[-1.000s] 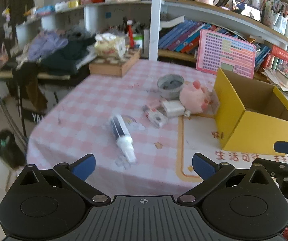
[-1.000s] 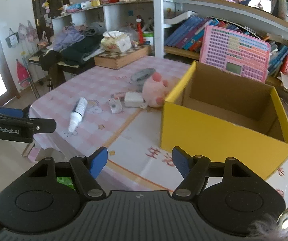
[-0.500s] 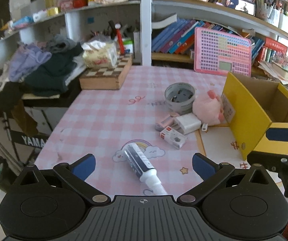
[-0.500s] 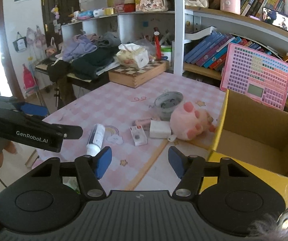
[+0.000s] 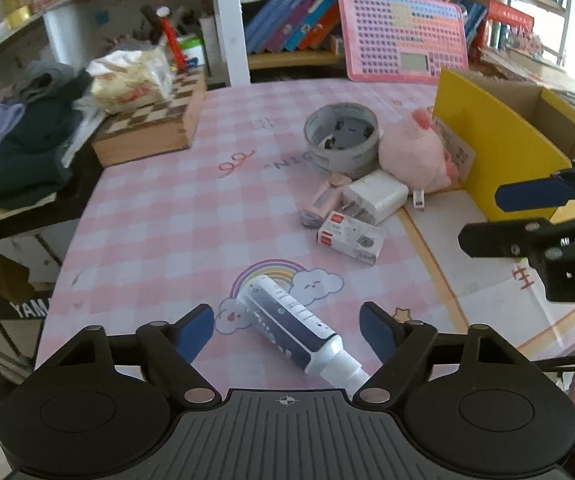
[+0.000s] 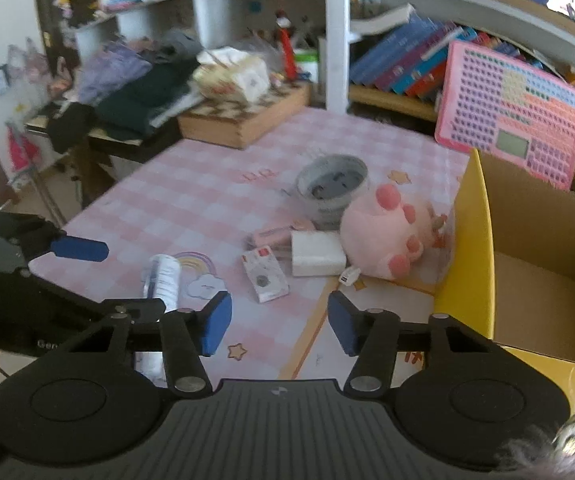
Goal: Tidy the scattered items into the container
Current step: 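Grasp the white tube with the left tool while the right tool grasps the small medicine box, then lift the white tube and medicine box and carry both over the yellow box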
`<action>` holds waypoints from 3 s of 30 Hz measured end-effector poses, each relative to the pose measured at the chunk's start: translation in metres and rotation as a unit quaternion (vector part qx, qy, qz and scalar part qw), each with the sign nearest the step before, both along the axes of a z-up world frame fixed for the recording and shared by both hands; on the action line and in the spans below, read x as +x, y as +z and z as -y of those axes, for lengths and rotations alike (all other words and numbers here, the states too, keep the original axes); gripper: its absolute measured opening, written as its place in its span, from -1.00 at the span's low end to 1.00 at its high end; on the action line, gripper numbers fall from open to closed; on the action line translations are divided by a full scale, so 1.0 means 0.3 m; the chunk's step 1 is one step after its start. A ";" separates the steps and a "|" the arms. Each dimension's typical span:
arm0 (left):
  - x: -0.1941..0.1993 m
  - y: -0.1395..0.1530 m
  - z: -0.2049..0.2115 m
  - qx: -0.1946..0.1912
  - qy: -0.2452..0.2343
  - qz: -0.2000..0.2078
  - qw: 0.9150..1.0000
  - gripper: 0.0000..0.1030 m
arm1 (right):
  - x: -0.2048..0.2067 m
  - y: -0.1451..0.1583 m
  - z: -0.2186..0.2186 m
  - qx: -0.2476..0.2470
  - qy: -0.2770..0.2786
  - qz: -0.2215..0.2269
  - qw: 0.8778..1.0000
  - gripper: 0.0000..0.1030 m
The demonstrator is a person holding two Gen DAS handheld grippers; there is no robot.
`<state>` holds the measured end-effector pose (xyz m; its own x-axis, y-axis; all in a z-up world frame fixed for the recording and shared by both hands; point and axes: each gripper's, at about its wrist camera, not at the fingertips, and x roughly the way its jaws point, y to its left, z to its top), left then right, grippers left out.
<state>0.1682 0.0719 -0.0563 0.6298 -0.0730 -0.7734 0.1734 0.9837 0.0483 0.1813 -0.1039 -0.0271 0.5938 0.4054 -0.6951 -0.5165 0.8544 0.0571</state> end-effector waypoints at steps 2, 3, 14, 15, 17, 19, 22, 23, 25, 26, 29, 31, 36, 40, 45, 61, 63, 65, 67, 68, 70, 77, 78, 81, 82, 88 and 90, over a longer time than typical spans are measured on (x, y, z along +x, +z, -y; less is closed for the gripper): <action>0.025 -0.020 -0.010 -0.006 -0.002 -0.010 1.000 0.46 | 0.023 -0.015 -0.011 -0.004 -0.007 -0.010 1.000 -0.03; 0.038 -0.032 -0.013 -0.007 -0.004 -0.015 1.000 0.44 | 0.034 -0.022 -0.019 -0.006 -0.008 -0.014 1.000 -0.03; 0.104 -0.077 -0.074 -0.027 -0.024 -0.039 0.999 -0.17 | 0.149 -0.111 -0.125 -0.013 0.000 -0.063 0.998 -0.03; 0.104 -0.077 -0.077 -0.026 -0.029 -0.039 0.998 -0.17 | 0.160 -0.120 -0.136 -0.014 0.001 -0.067 0.998 -0.03; 0.106 -0.077 -0.081 -0.023 -0.038 -0.039 0.998 -0.21 | 0.184 -0.136 -0.158 -0.015 0.000 -0.074 0.997 -0.03; 0.103 -0.078 -0.090 -0.024 -0.046 -0.039 0.998 -0.25 | 0.206 -0.152 -0.176 -0.019 -0.005 -0.081 0.997 -0.06; 0.103 -0.078 -0.109 -0.019 -0.045 -0.037 0.998 -0.30 | 0.244 -0.177 -0.204 -0.027 -0.012 -0.094 0.995 -0.06; 0.104 -0.078 -0.117 -0.018 -0.043 -0.036 0.998 -0.30 | 0.253 -0.186 -0.212 -0.031 -0.015 -0.095 0.995 -0.05; 0.106 -0.080 -0.133 -0.024 -0.044 -0.040 0.998 -0.29 | 0.266 -0.189 -0.228 -0.036 -0.015 -0.086 0.995 -0.06; 0.106 -0.084 -0.136 -0.024 -0.048 -0.044 0.998 -0.27 | 0.272 -0.190 -0.235 -0.036 -0.014 -0.085 0.996 -0.06; 0.102 -0.104 -0.127 -0.011 -0.066 -0.066 0.996 -0.27 | 0.279 -0.191 -0.258 -0.041 -0.007 -0.079 0.996 -0.06; 0.098 -0.110 -0.133 -0.013 -0.069 -0.070 0.995 -0.27 | 0.276 -0.195 -0.277 -0.050 0.000 -0.071 0.996 -0.06; 0.104 -0.110 -0.168 -0.023 -0.054 -0.069 0.996 -0.37 | 0.273 -0.200 -0.299 -0.062 0.005 -0.065 0.996 0.13; 0.114 -0.110 -0.202 -0.023 -0.027 -0.065 0.997 -0.39 | 0.272 -0.218 -0.303 -0.052 0.008 -0.091 0.994 -0.09; 0.117 -0.109 -0.241 -0.023 -0.005 -0.064 0.998 -0.39 | 0.233 -0.188 -0.300 -0.014 0.045 -0.109 0.993 -0.28; 0.117 -0.109 -0.250 -0.030 -0.015 -0.062 0.998 -0.40 | 0.260 -0.223 -0.400 -0.064 0.060 -0.077 0.993 -0.45; 0.115 -0.104 -0.255 -0.039 -0.013 -0.063 0.997 -0.40 | 0.255 -0.216 -0.387 -0.057 0.056 -0.084 0.993 -0.45; 0.109 -0.088 -0.253 -0.045 -0.014 -0.056 0.997 -0.40 | 0.245 -0.197 -0.368 -0.045 0.052 -0.085 0.994 -0.45; 0.104 -0.068 -0.247 -0.047 -0.017 -0.047 0.998 -0.40 | 0.237 -0.175 -0.342 -0.032 0.047 -0.088 0.994 -0.45; 0.100 -0.058 -0.242 -0.049 -0.019 -0.043 0.998 -0.40 | 0.232 -0.165 -0.332 -0.027 0.044 -0.089 0.995 -0.45; 0.094 -0.040 -0.233 -0.052 -0.024 -0.036 0.998 -0.40 | 0.218 -0.142 -0.315 -0.020 0.042 -0.086 0.995 -0.45; 0.064 0.018 -0.197 -0.060 -0.049 -0.015 0.997 -0.40 | 0.154 -0.064 -0.261 -0.010 0.030 -0.057 0.998 -0.45; 0.059 0.026 -0.190 -0.059 -0.054 -0.011 0.997 -0.40 | 0.145 -0.055 -0.253 -0.009 0.028 -0.052 0.998 -0.45; 0.043 0.041 -0.167 -0.055 -0.068 -0.003 0.996 -0.40 | 0.116 -0.036 -0.231 -0.005 0.022 -0.045 0.999 -0.45; 0.038 0.042 -0.161 -0.054 -0.071 -0.001 0.996 -0.40 | 0.105 -0.033 -0.225 -0.004 0.020 -0.044 0.999 -0.45; 0.013 0.066 -0.140 -0.063 -0.085 0.004 0.994 -0.40 | 0.053 -0.018 -0.191 -0.001 0.014 -0.041 0.999 -0.45; 0.005 0.074 -0.129 -0.063 -0.089 0.007 0.994 -0.40 | 0.039 -0.014 -0.180 0.000 0.011 -0.039 0.999 -0.45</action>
